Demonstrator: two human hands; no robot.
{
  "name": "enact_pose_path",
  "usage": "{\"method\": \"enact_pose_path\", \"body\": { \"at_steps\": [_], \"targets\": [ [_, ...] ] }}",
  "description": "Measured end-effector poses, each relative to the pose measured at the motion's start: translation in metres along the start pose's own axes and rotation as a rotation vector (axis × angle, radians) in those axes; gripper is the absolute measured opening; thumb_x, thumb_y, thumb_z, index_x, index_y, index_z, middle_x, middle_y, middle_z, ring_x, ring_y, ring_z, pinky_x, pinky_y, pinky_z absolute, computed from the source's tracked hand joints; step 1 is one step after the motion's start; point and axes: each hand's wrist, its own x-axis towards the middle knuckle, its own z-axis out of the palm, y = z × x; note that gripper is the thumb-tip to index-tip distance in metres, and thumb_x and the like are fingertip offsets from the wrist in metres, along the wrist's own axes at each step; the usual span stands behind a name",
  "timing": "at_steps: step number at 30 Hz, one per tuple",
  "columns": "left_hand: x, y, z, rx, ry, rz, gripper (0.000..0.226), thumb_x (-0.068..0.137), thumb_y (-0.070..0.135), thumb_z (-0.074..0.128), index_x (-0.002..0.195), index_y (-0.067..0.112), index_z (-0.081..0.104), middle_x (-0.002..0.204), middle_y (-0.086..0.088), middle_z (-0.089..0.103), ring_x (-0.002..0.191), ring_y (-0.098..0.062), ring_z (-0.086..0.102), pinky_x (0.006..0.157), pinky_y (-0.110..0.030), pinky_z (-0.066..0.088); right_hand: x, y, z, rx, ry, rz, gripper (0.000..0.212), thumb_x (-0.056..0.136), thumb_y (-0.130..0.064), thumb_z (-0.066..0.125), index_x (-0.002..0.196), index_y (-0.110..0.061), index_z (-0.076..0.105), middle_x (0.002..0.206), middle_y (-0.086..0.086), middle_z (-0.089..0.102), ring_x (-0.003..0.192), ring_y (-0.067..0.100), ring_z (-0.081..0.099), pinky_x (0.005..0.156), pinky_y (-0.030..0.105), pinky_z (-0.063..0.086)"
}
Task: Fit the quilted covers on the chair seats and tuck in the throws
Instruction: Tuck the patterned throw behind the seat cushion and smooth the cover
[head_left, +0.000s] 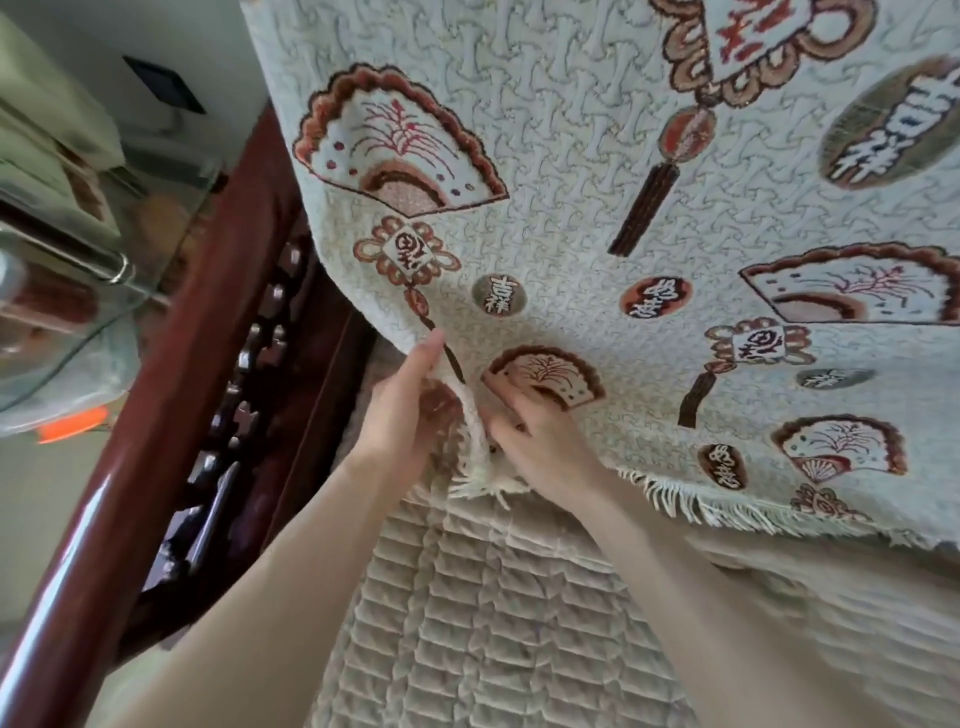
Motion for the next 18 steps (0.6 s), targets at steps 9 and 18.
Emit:
{"method": "enact_pose_path", "body": {
  "at_steps": [9, 18],
  "targets": [
    [-0.006, -0.001, -0.023, 0.459, 0.337, 0.245, 0.034, 0.080, 0.040, 0.076, 0.081, 0.006, 0.074, 0.082, -0.008, 0.074, 0.086, -0.022, 0.070, 0.082, -0.040, 0.056, -0.003, 0.009, 0.009, 0.045, 0.016, 0.075, 0.055, 0.095, -0.065, 0.028, 0.148, -0.052, 0.017, 0.160, -0.017, -0.009, 0.149, 0.019, -0.008, 0.118, 0.057, -0.004],
    [-0.020, -0.038, -0.038, 1.249, 0.499, 0.342, 0.064, 0.090, 0.033, 0.062, 0.147, 0.030, 0.032, 0.156, -0.017, -0.006, 0.138, -0.037, 0.011, 0.107, -0.053, 0.025, 0.008, 0.009, 0.024, -0.240, 0.056, 0.015, 0.056, 0.100, -0.056, 0.023, 0.152, -0.042, 0.009, 0.161, -0.010, -0.012, 0.148, 0.023, -0.016, 0.116, 0.052, -0.010]
  ]
}}
